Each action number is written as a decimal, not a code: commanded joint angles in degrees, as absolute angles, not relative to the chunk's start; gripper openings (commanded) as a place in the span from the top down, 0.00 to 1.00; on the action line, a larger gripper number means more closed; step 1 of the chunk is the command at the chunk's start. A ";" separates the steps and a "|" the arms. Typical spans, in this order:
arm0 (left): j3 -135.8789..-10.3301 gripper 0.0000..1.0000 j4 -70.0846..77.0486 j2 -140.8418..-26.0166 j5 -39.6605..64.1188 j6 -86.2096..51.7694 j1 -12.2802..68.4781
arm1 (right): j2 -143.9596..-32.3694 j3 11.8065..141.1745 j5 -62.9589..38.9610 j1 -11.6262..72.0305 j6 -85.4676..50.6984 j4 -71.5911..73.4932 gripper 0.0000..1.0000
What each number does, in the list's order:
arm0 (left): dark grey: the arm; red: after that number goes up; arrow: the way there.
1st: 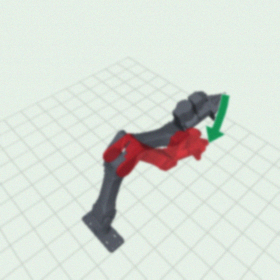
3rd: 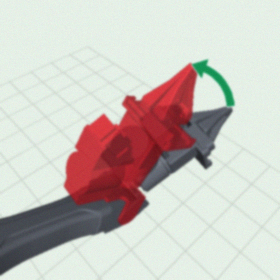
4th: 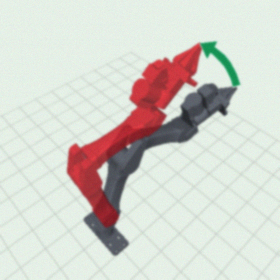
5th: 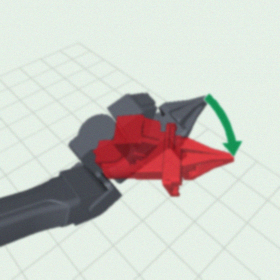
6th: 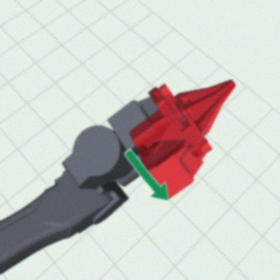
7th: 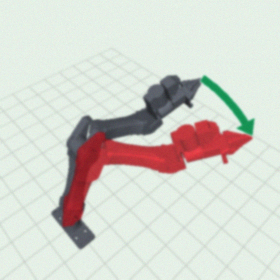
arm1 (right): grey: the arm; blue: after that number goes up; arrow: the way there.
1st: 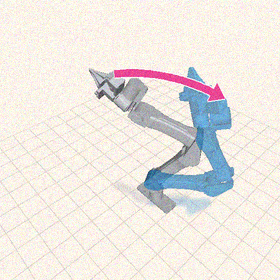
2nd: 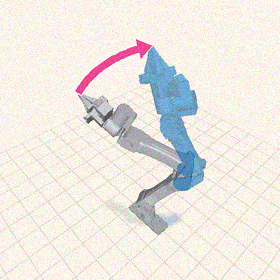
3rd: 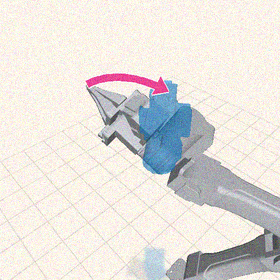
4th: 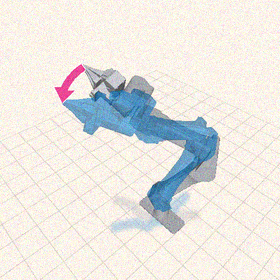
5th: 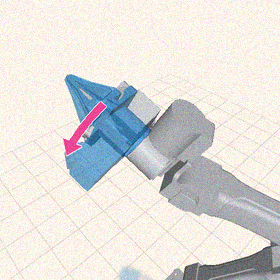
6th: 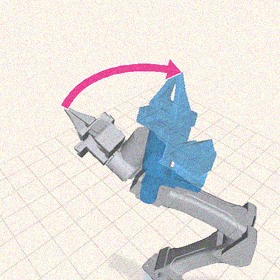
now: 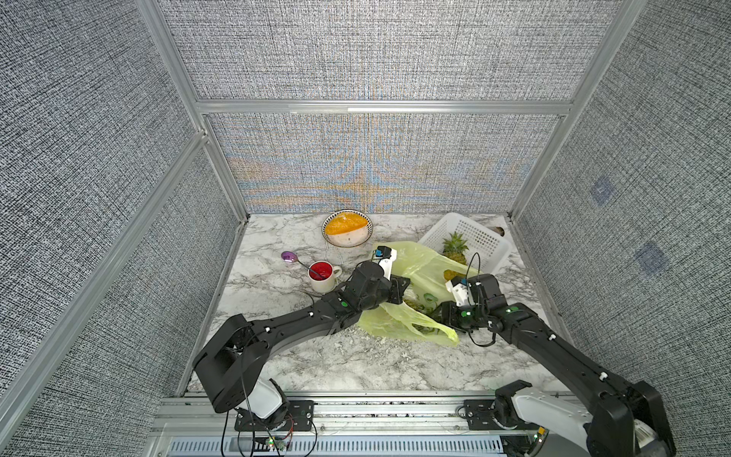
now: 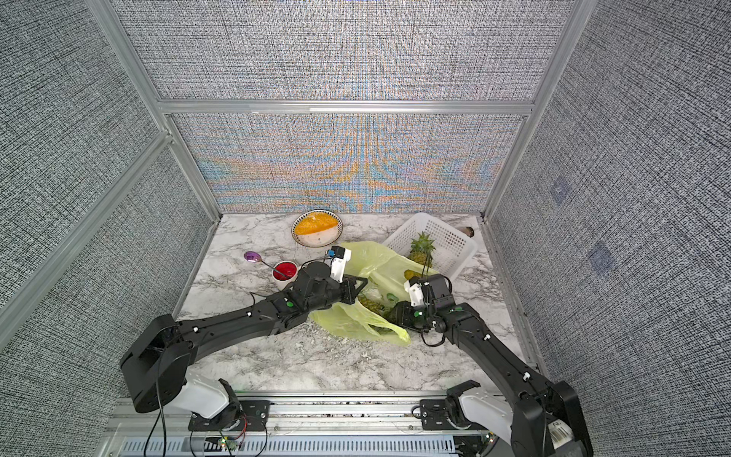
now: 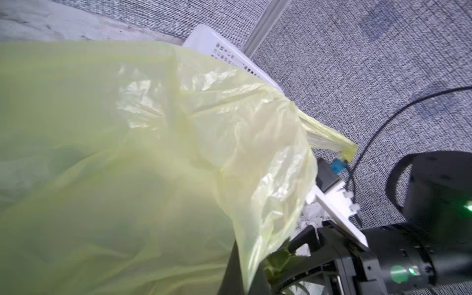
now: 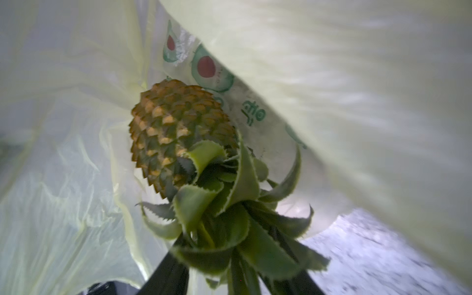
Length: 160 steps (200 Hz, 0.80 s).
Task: Place the pineapple into a plastic bag & tie a knot
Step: Adjust the pineapple in the plastic bag.
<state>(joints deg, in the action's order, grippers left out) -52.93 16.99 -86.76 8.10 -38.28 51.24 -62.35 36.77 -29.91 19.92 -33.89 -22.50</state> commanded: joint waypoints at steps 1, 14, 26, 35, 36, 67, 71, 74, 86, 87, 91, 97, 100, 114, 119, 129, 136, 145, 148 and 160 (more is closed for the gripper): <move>-53.30 1.00 17.78 -86.85 9.12 -35.80 51.33 | -61.80 38.79 -28.20 19.95 -35.11 -19.96 0.18; -53.07 1.00 16.65 -86.50 7.63 -35.77 51.33 | -61.26 40.50 -17.50 19.90 -33.90 -26.89 0.05; -52.66 1.00 16.12 -86.48 6.59 -35.68 51.33 | -60.05 40.06 -11.93 19.95 -34.09 -29.05 0.02; -52.37 1.00 15.91 -86.47 6.34 -35.68 51.37 | -58.98 39.68 -9.37 19.95 -34.71 -29.06 0.02; -52.33 1.00 15.91 -86.48 6.33 -35.68 51.35 | -58.89 39.62 -9.17 19.95 -34.80 -29.03 0.02; -51.60 1.00 15.39 -86.44 5.48 -35.60 51.33 | -55.81 39.16 -0.56 21.79 -38.45 -29.06 0.02; -51.55 1.00 15.36 -86.39 5.39 -35.60 51.33 | -55.56 39.13 0.29 22.10 -38.77 -29.13 0.02; -51.51 1.00 15.38 -86.37 5.38 -35.58 51.33 | -55.47 39.19 0.76 22.36 -39.01 -29.22 0.02; -51.20 1.00 15.42 -86.14 5.45 -35.34 51.32 | -55.39 39.09 0.51 22.56 -38.88 -29.02 0.02; -51.18 1.00 15.45 -86.14 5.45 -35.29 51.32 | -55.38 39.14 0.43 22.58 -38.86 -29.01 0.02; -51.03 1.00 15.65 -86.02 5.69 -35.10 51.33 | -55.33 39.16 0.01 22.66 -38.70 -28.78 0.02; -50.78 1.00 16.05 -85.84 6.15 -34.71 51.33 | -54.97 39.04 -0.90 22.67 -38.69 -28.30 0.02; -50.68 1.00 16.31 -85.77 6.44 -34.50 51.33 | -54.71 38.95 -1.68 22.65 -38.73 -27.77 0.02; -50.30 1.00 18.01 -85.57 9.04 -33.45 51.33 | -53.16 37.67 -6.86 22.68 -38.64 -23.41 0.03; -50.13 0.95 19.14 -85.53 10.29 -33.11 51.33 | -52.70 36.84 -8.70 22.65 -39.36 -21.55 0.06; -49.84 0.86 21.44 -85.67 12.84 -32.37 51.33 | -51.99 34.82 -11.76 22.68 -41.14 -17.38 0.11; -49.90 0.78 22.40 -85.83 14.52 -31.83 51.33 | -51.83 33.54 -13.52 22.65 -42.63 -15.13 0.15; -50.09 0.69 22.84 -85.72 16.05 -30.56 51.33 | -51.98 32.32 -14.99 22.67 -44.43 -13.09 0.20; -50.17 0.66 22.85 -85.51 16.34 -30.10 51.33 | -52.13 31.87 -15.44 22.68 -44.88 -12.64 0.21; -50.19 0.56 22.49 -84.35 16.63 -27.75 51.33 | -52.91 31.14 -16.85 22.63 -46.10 -11.41 0.24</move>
